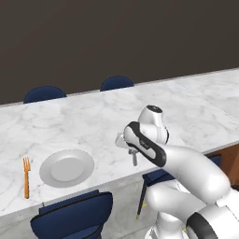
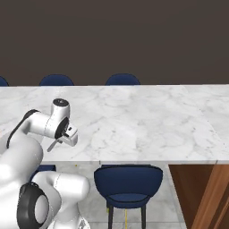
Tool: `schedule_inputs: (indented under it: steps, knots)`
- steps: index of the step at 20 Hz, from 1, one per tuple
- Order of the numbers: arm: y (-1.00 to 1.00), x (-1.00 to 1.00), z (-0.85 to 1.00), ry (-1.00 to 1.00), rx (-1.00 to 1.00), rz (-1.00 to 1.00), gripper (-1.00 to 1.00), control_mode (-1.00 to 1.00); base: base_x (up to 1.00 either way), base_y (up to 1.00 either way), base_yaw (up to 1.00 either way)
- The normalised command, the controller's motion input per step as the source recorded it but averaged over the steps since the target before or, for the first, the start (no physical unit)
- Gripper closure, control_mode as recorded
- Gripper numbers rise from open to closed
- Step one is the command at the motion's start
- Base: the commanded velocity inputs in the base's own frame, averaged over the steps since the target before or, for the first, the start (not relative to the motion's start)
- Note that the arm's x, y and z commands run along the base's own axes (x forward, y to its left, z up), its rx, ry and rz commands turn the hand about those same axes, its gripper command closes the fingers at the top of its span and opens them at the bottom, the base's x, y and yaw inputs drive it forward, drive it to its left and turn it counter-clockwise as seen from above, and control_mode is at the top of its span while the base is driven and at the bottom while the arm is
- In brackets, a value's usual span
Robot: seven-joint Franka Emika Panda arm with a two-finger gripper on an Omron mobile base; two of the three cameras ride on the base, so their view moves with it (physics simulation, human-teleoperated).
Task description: Take the fork and place it on the left side of the plate. Then take the spoon and place it on the right side of the plate. Make sure they're directly next to the plate.
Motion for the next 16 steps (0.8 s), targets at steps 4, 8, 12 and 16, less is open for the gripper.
schedule_inputs:
  steps: [4, 8, 12, 16]
  knots:
    - [0.47, 0.0, -0.21, 0.0, -0.01, 0.0, 1.0, -1.0, 0.0, 0.0, 0.0]
    - [0.47, 0.1, -0.15, 0.0, 0.0, 0.0, 1.0, -1.0, 0.0, 0.0, 0.0]
    - [0.4, 0.37, -0.18, 0.0, 0.0, 0.0, 1.0, -1.0, 0.0, 0.0, 0.0]
    - [0.2, 0.37, -0.1, 0.0, 0.0, 0.0, 1.0, -1.0, 0.0, 0.0, 0.0]
